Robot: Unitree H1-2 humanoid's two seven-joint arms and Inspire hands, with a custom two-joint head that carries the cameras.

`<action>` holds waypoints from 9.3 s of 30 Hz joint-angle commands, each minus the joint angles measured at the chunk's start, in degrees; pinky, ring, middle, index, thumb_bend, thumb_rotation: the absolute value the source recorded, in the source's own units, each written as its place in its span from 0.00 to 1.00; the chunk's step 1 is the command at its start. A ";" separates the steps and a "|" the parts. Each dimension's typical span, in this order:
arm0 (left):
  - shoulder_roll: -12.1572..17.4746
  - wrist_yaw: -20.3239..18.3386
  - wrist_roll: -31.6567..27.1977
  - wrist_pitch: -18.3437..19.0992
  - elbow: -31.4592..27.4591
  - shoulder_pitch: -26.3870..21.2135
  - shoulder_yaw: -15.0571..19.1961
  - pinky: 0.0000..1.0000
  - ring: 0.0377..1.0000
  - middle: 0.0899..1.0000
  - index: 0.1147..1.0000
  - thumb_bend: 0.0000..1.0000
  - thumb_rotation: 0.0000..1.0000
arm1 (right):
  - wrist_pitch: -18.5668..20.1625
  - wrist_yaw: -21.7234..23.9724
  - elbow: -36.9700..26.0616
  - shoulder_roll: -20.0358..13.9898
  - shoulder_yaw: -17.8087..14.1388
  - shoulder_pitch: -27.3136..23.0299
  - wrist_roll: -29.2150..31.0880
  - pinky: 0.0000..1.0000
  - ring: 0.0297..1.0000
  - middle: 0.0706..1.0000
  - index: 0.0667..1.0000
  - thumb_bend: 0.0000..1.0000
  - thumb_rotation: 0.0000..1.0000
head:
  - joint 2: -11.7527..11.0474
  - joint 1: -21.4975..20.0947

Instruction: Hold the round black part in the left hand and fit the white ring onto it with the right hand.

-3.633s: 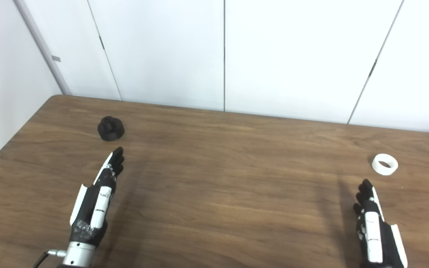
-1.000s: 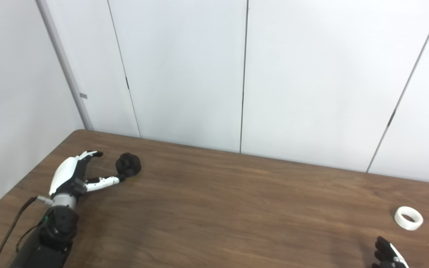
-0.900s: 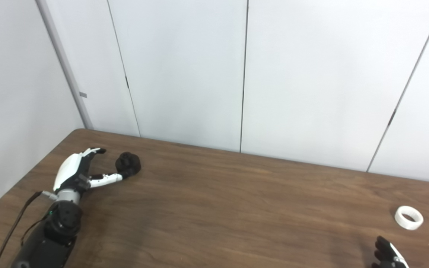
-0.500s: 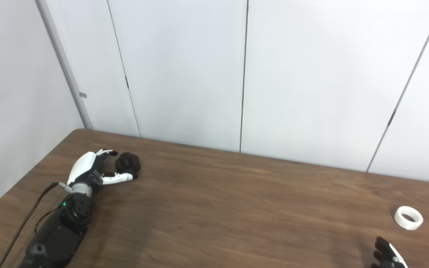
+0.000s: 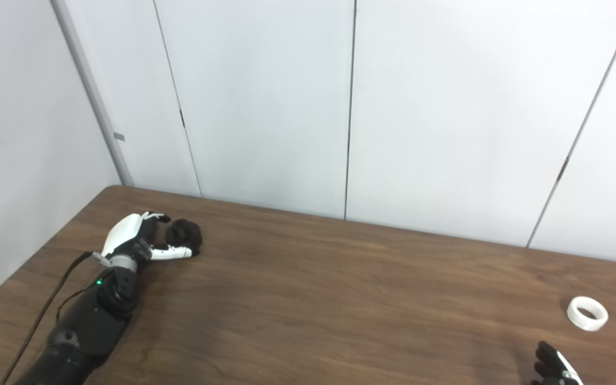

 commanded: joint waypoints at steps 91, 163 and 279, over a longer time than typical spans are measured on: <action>0.64 5.33 -6.75 -11.13 5.05 -3.83 0.93 1.00 0.89 0.77 0.42 0.52 0.05 | 4.86 2.18 -5.19 0.24 0.43 1.34 3.49 1.00 1.00 0.98 0.99 0.25 0.91 | 0.50 -0.44; -13.56 -9.97 22.24 -13.46 -48.51 23.69 -19.44 1.00 0.88 0.75 0.42 0.52 0.05 | 6.83 -1.89 -4.67 2.23 3.96 -0.78 -3.32 0.95 0.93 0.91 0.91 0.54 0.92 | 12.72 -17.71; -12.83 -6.92 23.26 -19.68 -40.50 27.89 -18.36 1.00 0.87 0.75 0.42 0.52 0.05 | 26.12 9.47 32.00 -20.81 6.72 -42.50 -34.81 0.95 0.96 0.87 0.65 0.88 0.20 | 16.23 -33.96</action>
